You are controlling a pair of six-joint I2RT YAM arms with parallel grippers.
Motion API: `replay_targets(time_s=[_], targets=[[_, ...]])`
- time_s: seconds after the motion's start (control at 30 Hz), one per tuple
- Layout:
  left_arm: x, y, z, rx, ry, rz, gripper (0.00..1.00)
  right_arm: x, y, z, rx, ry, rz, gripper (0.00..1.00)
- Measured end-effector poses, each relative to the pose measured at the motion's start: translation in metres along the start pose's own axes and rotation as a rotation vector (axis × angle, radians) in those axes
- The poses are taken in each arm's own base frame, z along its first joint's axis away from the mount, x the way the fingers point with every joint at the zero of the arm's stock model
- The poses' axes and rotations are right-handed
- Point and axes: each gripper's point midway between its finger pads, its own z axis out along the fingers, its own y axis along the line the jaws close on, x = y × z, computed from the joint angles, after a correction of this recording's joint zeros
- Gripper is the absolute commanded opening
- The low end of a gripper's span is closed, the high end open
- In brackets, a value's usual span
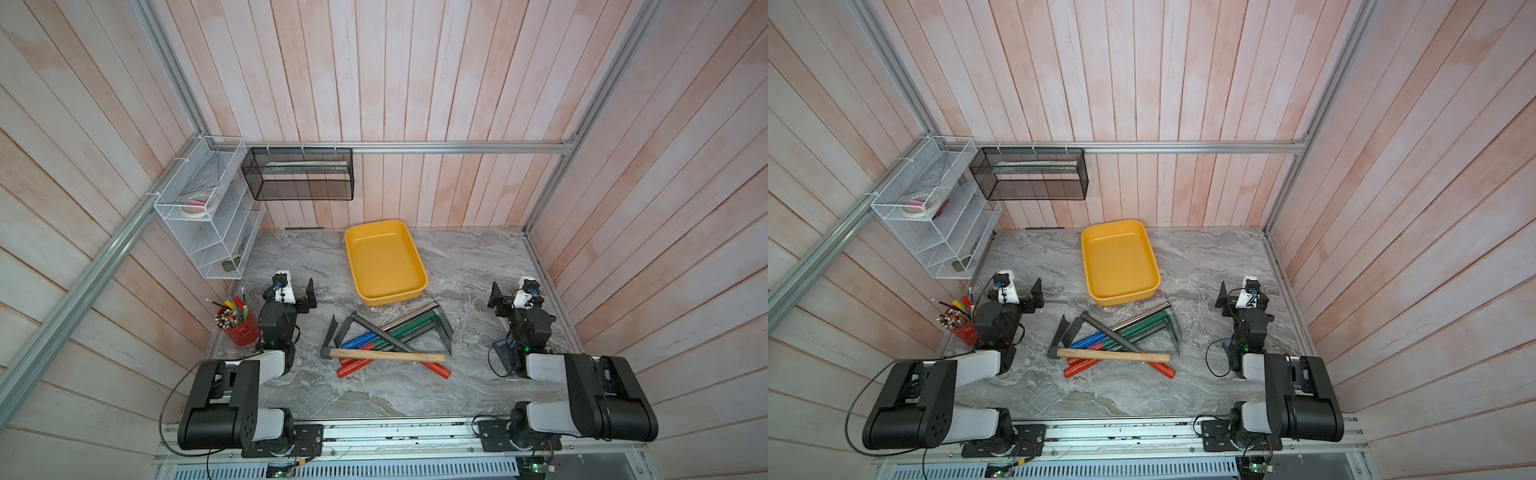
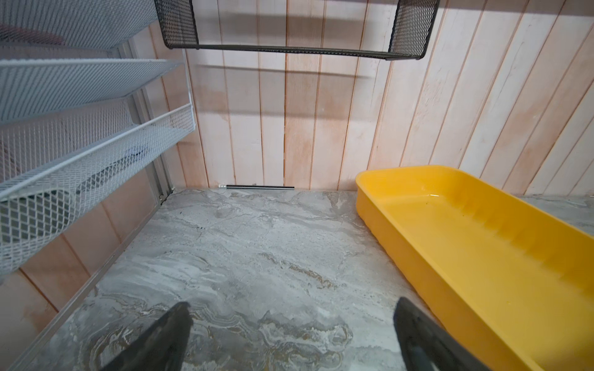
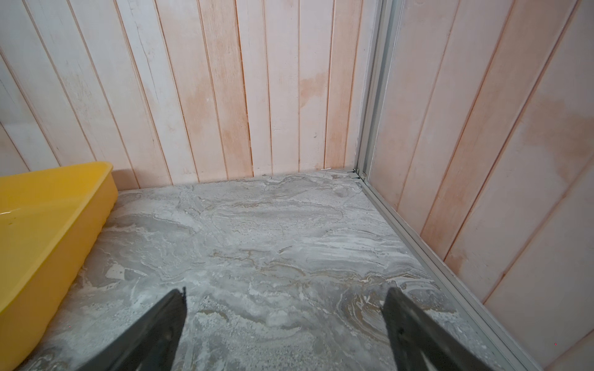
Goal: Put the small hoe into the storage box
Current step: Pick up the hoe from the center of the board.
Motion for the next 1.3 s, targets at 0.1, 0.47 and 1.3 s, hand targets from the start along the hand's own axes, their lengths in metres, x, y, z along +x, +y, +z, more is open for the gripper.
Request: replay_targets(time_s=[0.1, 0.47, 1.3], targets=[[-0.009, -0.008, 0.009, 0.019, 0.038, -0.002, 1.00, -0.008, 0.006, 0.004, -0.014, 0.021, 0.012, 0.98], [-0.031, -0.032, 0.011, 0.075, 0.233, -0.105, 1.00, -0.034, 0.043, 0.000, -0.061, 0.118, 0.103, 0.98], [0.017, -0.086, -0.033, 0.072, 0.702, -0.332, 1.00, -0.063, 0.141, -0.050, -0.304, 0.400, 0.143, 0.98]])
